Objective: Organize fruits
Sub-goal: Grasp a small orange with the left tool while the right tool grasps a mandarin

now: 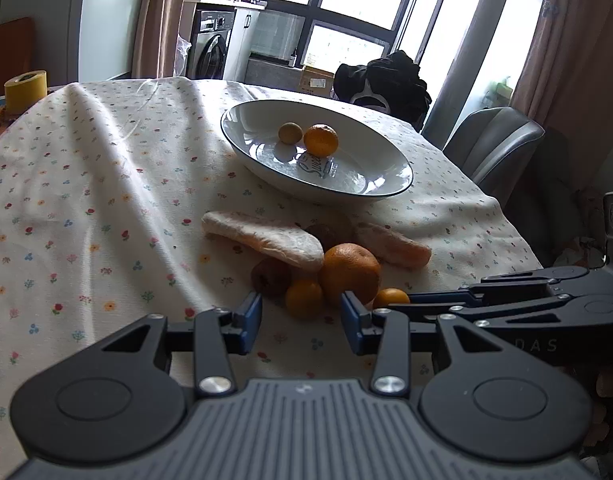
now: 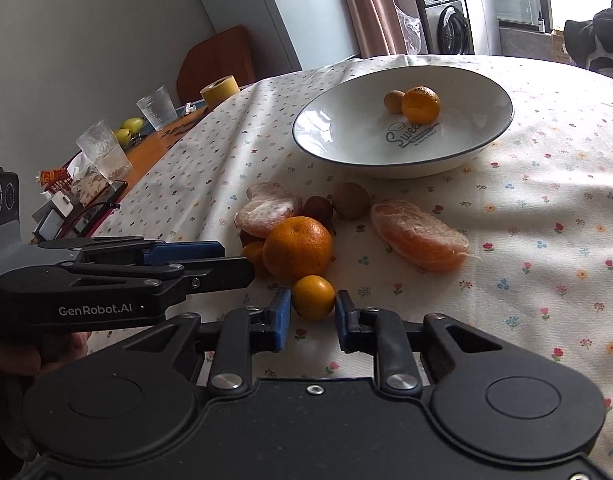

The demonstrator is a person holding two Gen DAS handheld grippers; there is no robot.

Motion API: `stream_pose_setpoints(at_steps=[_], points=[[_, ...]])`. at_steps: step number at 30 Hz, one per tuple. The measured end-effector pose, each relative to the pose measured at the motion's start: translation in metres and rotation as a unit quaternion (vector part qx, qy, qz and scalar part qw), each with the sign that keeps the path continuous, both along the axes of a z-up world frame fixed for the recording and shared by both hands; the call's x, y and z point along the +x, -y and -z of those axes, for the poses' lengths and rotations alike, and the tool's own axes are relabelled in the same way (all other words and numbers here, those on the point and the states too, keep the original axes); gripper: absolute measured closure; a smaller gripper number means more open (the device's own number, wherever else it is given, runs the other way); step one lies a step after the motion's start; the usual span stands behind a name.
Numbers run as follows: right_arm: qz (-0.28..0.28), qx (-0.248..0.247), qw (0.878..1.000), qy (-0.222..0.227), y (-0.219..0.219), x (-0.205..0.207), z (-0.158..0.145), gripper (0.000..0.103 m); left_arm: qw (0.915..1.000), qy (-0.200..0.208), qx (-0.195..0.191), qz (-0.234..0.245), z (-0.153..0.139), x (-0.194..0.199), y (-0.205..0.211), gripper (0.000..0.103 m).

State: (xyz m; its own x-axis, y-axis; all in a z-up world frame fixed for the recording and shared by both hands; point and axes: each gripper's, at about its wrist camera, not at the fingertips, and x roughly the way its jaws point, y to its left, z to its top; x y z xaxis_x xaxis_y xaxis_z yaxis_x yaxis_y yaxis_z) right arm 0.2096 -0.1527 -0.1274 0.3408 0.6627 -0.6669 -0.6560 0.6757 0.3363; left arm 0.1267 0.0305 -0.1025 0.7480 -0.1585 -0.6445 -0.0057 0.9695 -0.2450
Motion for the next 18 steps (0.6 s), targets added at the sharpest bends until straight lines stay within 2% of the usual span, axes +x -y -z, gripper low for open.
stream_pose_setpoints(at_steps=[9,13,18], points=[[0.01,0.003,1.0,0.001,0.011,0.003,-0.003,0.081,1.0,-0.004,0.009,-0.003,0.003,0.006,0.006,0.062],[0.012,0.006,1.0,0.002,0.013,0.003,-0.004,0.081,0.9999,-0.006,0.005,-0.007,0.004,0.007,0.005,0.083],[0.017,0.007,1.0,0.005,0.015,0.003,-0.006,0.081,0.9999,0.004,0.01,-0.005,-0.002,0.001,0.007,0.083]])
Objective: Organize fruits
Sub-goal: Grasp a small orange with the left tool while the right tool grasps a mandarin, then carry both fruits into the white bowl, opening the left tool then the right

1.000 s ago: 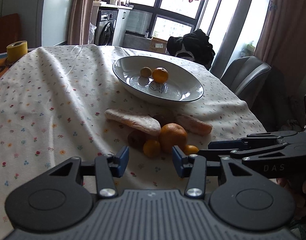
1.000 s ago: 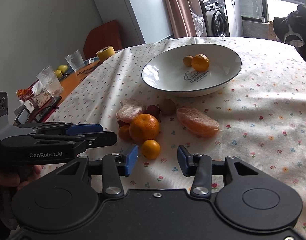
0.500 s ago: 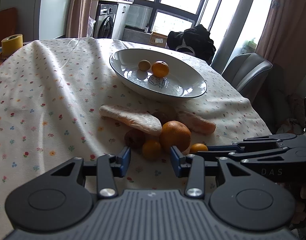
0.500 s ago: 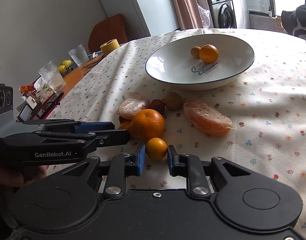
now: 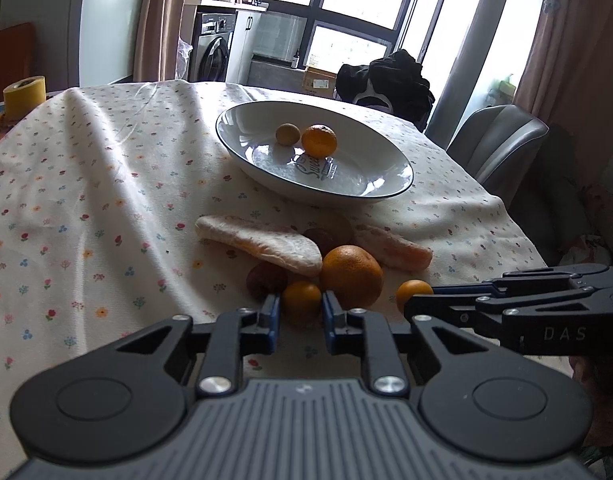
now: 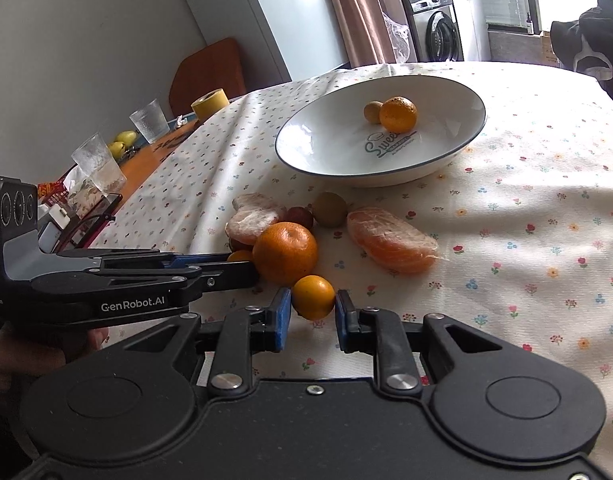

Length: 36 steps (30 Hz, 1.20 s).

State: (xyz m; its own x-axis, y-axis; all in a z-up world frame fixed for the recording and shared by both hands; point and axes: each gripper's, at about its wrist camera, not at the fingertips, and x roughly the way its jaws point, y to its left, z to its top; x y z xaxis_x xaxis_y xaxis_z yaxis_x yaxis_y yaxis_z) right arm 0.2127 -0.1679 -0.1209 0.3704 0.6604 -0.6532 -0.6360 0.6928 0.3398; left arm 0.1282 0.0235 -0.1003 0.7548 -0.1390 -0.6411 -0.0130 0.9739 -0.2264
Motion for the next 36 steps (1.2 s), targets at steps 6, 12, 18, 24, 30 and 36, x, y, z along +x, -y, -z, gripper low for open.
stream_pose_setpoints(at_steps=[6,12,18,24,30,36], points=[[0.005,0.005,1.0,0.007,0.004,-0.001,-0.005,0.081,0.9999,0.013,0.004,-0.004,-0.012,-0.008,0.0,0.083],[0.014,0.009,1.0,0.017,0.008,-0.001,-0.013,0.081,0.9995,0.031,0.009,-0.004,-0.026,-0.012,0.001,0.083],[0.023,0.011,0.999,0.032,0.012,0.001,-0.024,0.081,0.9988,0.046,0.017,-0.005,-0.039,-0.008,0.002,0.083],[0.035,0.014,0.998,0.045,0.014,0.006,-0.033,0.081,0.9983,0.054,0.023,-0.004,-0.046,0.001,0.003,0.083],[0.041,0.008,0.997,0.058,0.013,0.011,-0.038,0.081,0.9979,0.059,0.029,-0.001,-0.05,0.013,0.004,0.083],[0.044,0.006,0.997,0.068,0.011,0.019,-0.042,0.081,0.9975,0.06,0.037,0.001,-0.054,0.026,0.007,0.083]])
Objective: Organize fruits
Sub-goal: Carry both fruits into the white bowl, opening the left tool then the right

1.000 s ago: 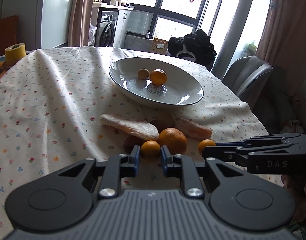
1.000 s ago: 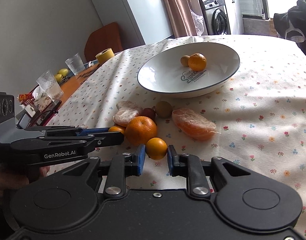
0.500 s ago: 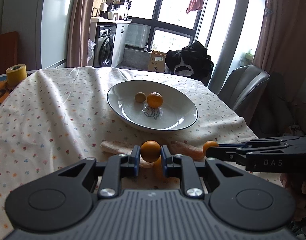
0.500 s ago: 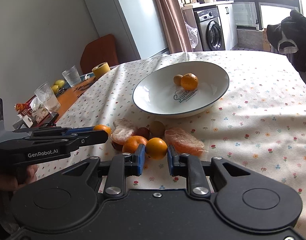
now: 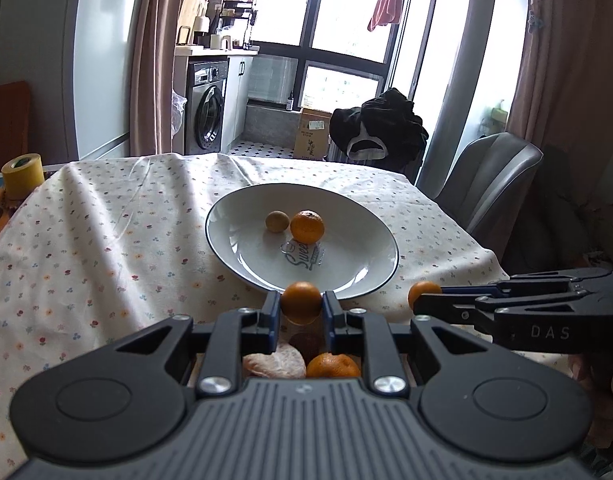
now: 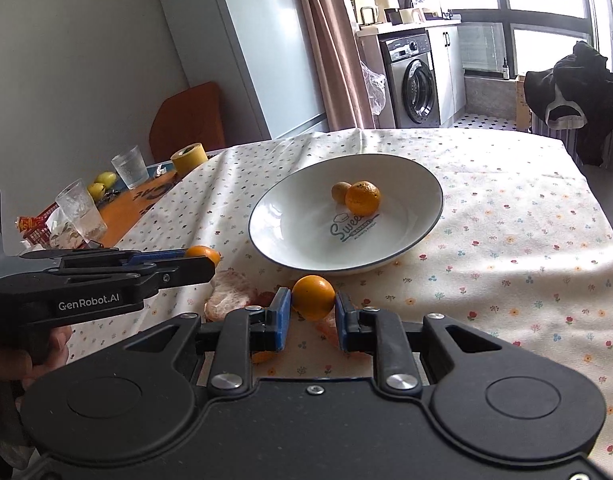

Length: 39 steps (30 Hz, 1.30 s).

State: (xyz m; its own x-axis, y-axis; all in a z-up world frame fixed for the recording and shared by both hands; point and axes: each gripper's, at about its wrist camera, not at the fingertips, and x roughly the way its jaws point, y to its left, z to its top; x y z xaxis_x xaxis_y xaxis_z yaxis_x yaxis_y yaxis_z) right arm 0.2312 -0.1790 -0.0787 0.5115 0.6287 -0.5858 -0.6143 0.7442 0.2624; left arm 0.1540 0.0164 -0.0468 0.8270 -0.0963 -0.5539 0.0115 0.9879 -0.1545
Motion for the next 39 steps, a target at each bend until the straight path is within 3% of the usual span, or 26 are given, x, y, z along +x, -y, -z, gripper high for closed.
stream_pose_setpoints(at_steps=[30,39], points=[[0.017,-0.014,1.0,0.005,-0.02,0.044,0.006,0.081,0.9996,-0.026,-0.003,0.012,0.018,0.063,0.003,0.083],[0.023,-0.015,1.0,0.001,-0.023,0.05,0.011,0.081,0.9995,-0.031,0.003,0.003,0.019,0.058,-0.002,0.079]])
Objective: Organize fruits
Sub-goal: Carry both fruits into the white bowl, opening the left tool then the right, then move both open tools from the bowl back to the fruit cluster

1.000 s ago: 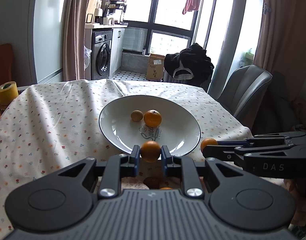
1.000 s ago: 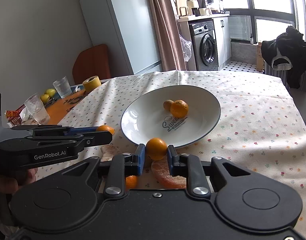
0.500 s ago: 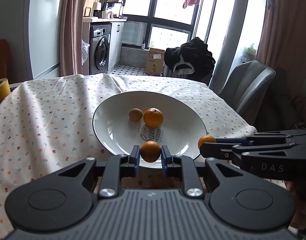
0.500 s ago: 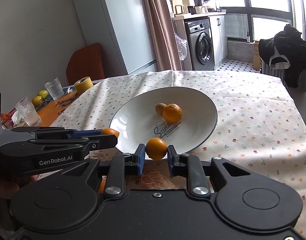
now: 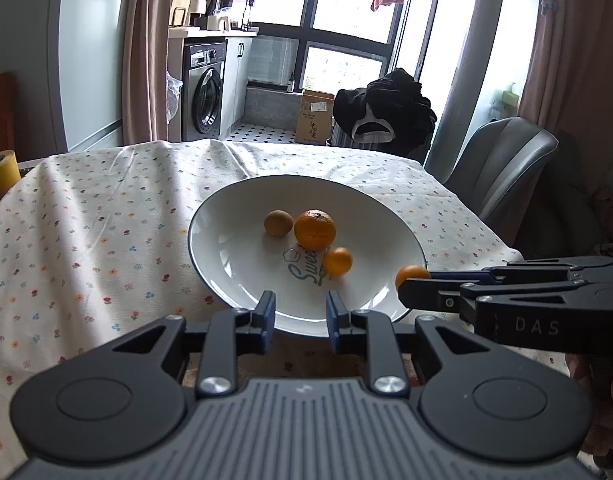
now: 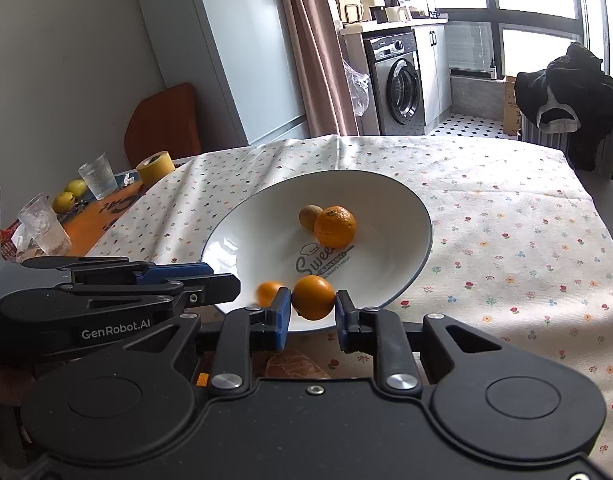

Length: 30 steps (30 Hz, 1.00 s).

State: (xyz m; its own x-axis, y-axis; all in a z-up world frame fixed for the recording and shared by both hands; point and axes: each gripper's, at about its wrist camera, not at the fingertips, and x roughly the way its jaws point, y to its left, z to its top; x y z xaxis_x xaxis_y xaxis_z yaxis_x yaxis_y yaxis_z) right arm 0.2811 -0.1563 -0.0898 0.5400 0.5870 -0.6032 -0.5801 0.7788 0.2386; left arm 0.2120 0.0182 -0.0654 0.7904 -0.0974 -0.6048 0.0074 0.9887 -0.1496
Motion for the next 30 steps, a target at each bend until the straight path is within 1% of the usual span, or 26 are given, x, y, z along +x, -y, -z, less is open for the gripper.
stream_pose_setpoints(at_steps=[3,4,5,6,7,8,9,11,13,16,17,19,20,24,25,26,27,28,30], points=[[0.001,0.001,1.0,-0.002,-0.001,0.001,0.001,0.08,1.0,-0.004,0.0,-0.005,0.0,-0.005,-0.004,0.076],[0.001,0.001,1.0,-0.003,-0.001,0.001,0.001,0.08,1.0,-0.004,0.001,-0.007,-0.001,-0.007,-0.005,0.071],[0.001,0.003,1.0,-0.003,-0.001,0.001,0.001,0.078,0.9999,-0.004,0.003,-0.01,-0.001,-0.01,-0.006,0.065],[0.002,0.004,1.0,-0.002,-0.001,0.0,0.0,0.074,0.9999,-0.004,0.004,-0.013,-0.002,-0.012,-0.007,0.061],[0.004,0.004,1.0,0.0,-0.001,0.0,0.0,0.074,0.9999,-0.004,0.006,-0.015,-0.002,-0.014,-0.008,0.052],[0.004,0.003,1.0,0.002,-0.001,-0.001,-0.001,0.073,0.9998,-0.001,0.007,-0.016,-0.002,-0.017,-0.009,0.046],[0.004,0.003,1.0,0.001,-0.001,-0.002,-0.001,0.072,0.9998,0.001,0.006,-0.017,-0.003,-0.02,-0.01,0.044],[0.005,0.006,1.0,0.001,-0.001,-0.004,-0.002,0.07,0.9998,0.002,0.006,-0.021,-0.003,-0.024,-0.011,0.033],[0.008,0.008,1.0,0.001,0.001,-0.006,-0.002,0.066,0.9997,0.002,0.007,-0.024,-0.003,-0.027,-0.013,0.028],[0.009,0.008,1.0,0.0,0.004,-0.009,-0.002,0.062,0.9996,0.002,0.007,-0.027,-0.004,-0.032,-0.014,0.022],[0.01,0.009,1.0,-0.001,0.005,-0.01,-0.002,0.061,0.9996,-0.001,0.008,-0.029,-0.004,-0.034,-0.014,0.021],[0.011,0.01,1.0,0.0,0.007,-0.014,-0.002,0.052,0.9994,-0.006,0.009,-0.033,-0.003,-0.037,-0.015,0.021],[0.011,0.011,1.0,0.001,0.008,-0.016,-0.003,0.05,0.9994,-0.007,0.007,-0.034,-0.002,-0.038,-0.016,0.021],[0.01,0.013,1.0,0.005,0.012,-0.023,-0.005,0.034,0.9991,-0.015,-0.008,-0.038,-0.001,-0.045,-0.019,0.02],[0.009,0.014,1.0,0.006,0.013,-0.025,-0.006,0.029,0.9991,-0.015,-0.009,-0.038,0.0,-0.047,-0.019,0.019],[0.009,0.015,1.0,0.006,0.014,-0.026,-0.006,0.026,0.9991,-0.015,-0.009,-0.038,0.0,-0.05,-0.019,0.013],[0.01,0.016,1.0,0.007,0.016,-0.028,-0.006,0.02,0.9991,-0.013,-0.007,-0.039,-0.001,-0.053,-0.019,0.011],[0.01,0.018,1.0,0.008,0.017,-0.03,-0.007,0.015,0.9991,-0.009,-0.006,-0.04,-0.001,-0.055,-0.018,0.01],[0.009,0.02,1.0,0.011,0.019,-0.034,-0.008,0.008,0.9992,-0.008,-0.005,-0.04,-0.002,-0.06,-0.017,0.01]])
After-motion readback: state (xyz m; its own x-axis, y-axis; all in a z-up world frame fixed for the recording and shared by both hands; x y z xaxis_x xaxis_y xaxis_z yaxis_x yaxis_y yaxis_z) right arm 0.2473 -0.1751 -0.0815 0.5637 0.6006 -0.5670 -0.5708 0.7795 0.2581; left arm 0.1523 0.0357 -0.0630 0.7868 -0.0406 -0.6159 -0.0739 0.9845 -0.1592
